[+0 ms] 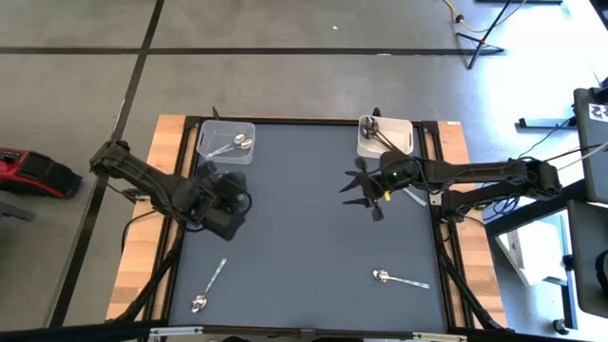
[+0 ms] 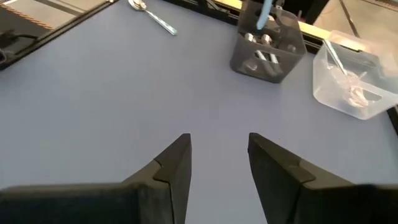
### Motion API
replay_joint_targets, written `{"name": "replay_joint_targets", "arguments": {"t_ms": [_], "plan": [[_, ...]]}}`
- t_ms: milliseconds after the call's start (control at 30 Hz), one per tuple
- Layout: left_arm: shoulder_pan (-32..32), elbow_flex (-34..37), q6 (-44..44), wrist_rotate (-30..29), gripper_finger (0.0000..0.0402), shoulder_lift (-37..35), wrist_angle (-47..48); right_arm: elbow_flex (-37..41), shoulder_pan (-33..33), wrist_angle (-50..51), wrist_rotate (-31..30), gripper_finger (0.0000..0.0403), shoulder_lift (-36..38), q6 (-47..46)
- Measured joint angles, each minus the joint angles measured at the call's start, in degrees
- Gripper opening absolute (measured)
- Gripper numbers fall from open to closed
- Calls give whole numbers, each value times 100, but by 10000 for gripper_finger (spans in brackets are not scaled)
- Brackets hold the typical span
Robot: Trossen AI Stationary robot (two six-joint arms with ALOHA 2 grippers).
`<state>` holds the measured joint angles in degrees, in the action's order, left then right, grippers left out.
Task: Sort silverware by color (type)
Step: Put the blue spoon into the black bin, then put the green spoon into the transparent bin
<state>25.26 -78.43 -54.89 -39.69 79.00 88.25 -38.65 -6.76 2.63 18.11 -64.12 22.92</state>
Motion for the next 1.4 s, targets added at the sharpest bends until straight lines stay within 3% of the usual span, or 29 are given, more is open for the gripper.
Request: {"name": "replay_joint_targets", "arguments": {"t_ms": [100,433,633,900,1167,1400], "plan": [[-16,243,-449,376,4,-5,190,-2,0,-85,57,147,-100,9],[-492,1471,-533,1934,5,7,185,-2,0,-636,54,147,-602,11],[-794,1768,-452,2025,22,7,-3,-2,0,-721,-7,147,-708,114],[-953,1674,-444,2131,100,7,-78,-2,0,-714,-9,147,-706,130],[-196,936,-670,2212,114,0,-1128,-2,0,-710,-7,147,-706,122],[883,1015,-2091,2705,113,86,-2491,-2,0,-732,-9,147,-706,124]]}}
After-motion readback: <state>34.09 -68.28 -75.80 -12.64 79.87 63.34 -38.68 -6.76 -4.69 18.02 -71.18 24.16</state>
